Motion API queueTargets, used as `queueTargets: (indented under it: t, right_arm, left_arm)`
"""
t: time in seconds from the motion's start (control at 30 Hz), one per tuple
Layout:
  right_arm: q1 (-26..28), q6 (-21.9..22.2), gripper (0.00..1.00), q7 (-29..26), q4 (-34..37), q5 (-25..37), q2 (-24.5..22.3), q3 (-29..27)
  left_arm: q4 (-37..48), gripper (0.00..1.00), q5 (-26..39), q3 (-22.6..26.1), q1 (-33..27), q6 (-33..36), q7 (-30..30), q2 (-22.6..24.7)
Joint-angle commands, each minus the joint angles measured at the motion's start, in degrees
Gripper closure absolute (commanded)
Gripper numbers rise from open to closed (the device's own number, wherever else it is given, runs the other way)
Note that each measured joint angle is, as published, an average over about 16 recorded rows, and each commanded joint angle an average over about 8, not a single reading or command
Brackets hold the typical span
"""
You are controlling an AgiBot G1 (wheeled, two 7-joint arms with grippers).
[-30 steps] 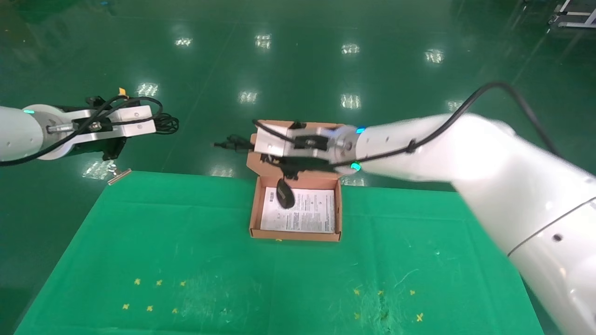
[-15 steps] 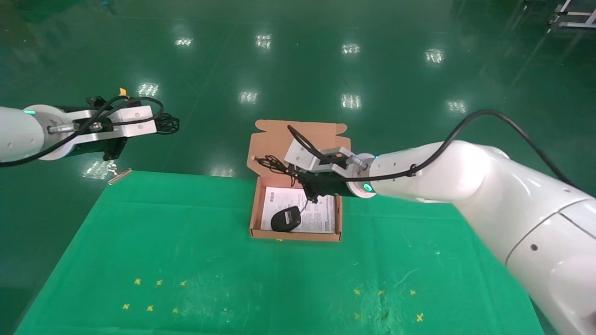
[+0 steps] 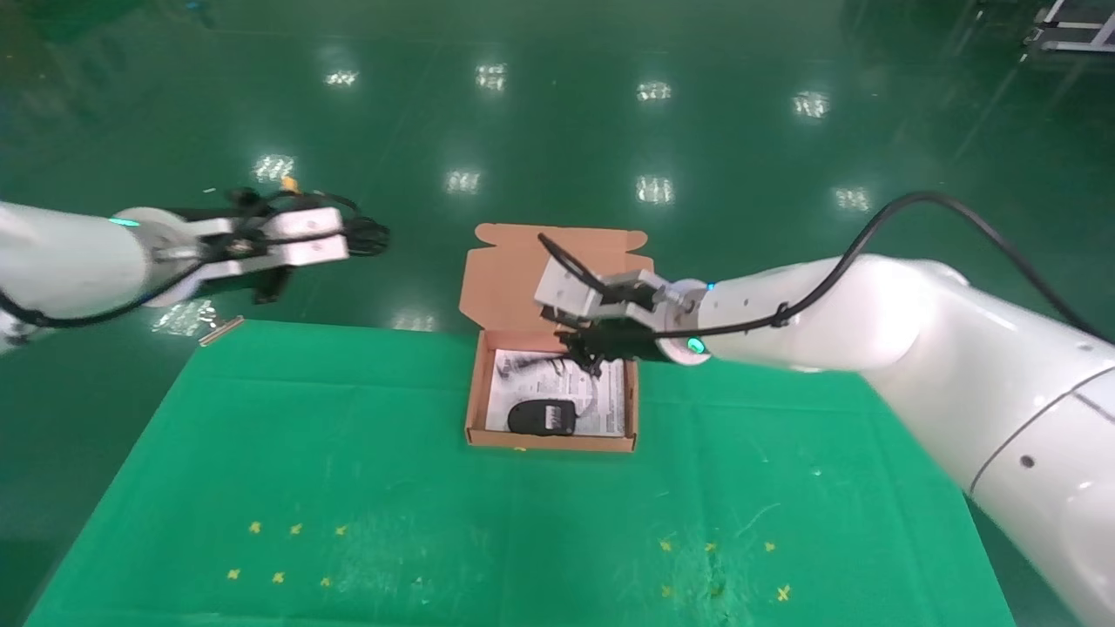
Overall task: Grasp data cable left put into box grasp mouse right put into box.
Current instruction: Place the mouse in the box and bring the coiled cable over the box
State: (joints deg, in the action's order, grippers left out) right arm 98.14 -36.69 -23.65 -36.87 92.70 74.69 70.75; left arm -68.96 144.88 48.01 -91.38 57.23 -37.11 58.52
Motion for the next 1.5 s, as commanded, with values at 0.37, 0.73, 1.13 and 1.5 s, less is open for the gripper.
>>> queueTargets:
  t: [0.37,0.73,1.13,1.5]
  right_arm:
    - [1.9,-0.5,0.00,-1.6,-7.9,0.9,-10.8,-0.7]
    - [2.8,-2.1,0.00,-8.8,-21.2,5.5,-23.3,0.1]
    - [2.5,-2.6,0.00,-17.2,-31.0,11.8,-29.1,1.0]
    - [2.4,-2.5,0.00,-18.8,-33.1,13.5,-30.1,1.2]
  left_arm:
    - [13.9,1.00,-3.8,2.6,3.1,-13.3,7.3,11.0]
    - [29.0,1.00,-14.5,5.9,6.1,-29.0,18.8,19.2]
    - [30.4,1.00,-32.3,13.9,6.8,-32.7,28.2,19.8]
    - [30.3,0.00,-37.6,16.8,6.4,-33.4,31.5,19.8]
